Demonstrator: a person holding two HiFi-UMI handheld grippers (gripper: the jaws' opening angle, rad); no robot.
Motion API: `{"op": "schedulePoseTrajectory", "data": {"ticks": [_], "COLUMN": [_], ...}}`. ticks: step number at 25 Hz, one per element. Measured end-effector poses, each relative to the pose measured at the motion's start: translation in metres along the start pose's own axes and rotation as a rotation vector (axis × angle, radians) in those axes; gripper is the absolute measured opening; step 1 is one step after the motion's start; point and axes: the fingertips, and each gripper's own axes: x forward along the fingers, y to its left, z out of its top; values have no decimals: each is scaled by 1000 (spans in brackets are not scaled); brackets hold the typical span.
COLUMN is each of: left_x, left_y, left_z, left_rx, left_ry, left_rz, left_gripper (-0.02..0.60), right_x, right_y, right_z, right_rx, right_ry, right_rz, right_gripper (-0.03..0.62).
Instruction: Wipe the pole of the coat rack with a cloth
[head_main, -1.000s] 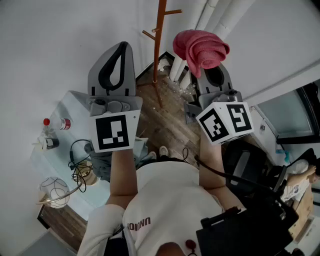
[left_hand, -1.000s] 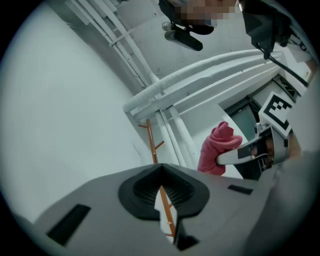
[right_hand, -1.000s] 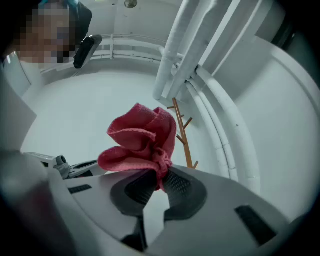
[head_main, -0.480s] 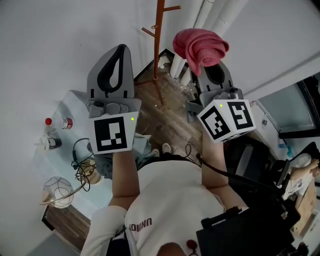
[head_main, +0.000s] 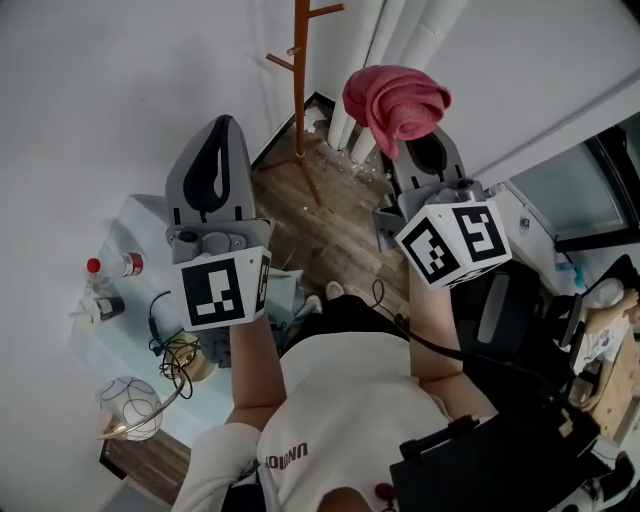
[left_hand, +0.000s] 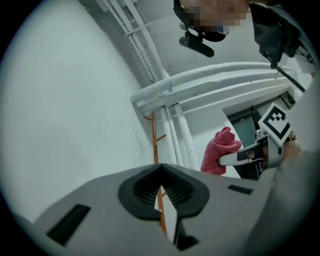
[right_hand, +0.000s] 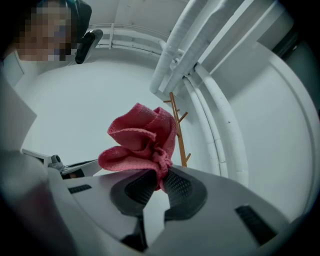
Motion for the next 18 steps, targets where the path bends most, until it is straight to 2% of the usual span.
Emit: {"op": "schedulePoseTrajectory", "data": {"ticks": [7,11,18], "left_x": [8,26,83], "left_y": [3,3,1], "left_z": [-12,-33,-56], "left_rx": [0,-43,-21], "left_ry": [9,62,93], "left_rz": [39,11,40], "left_gripper": [12,12,12], "right_x": [8,30,90], "right_y": [-24,-37,-85], "right_z": [-19,-24,-35], "right_rx": [17,25,28], "right_ry": [33,34,68], "right_rz": [-28,2,59], "right_gripper": [48,48,48]}}
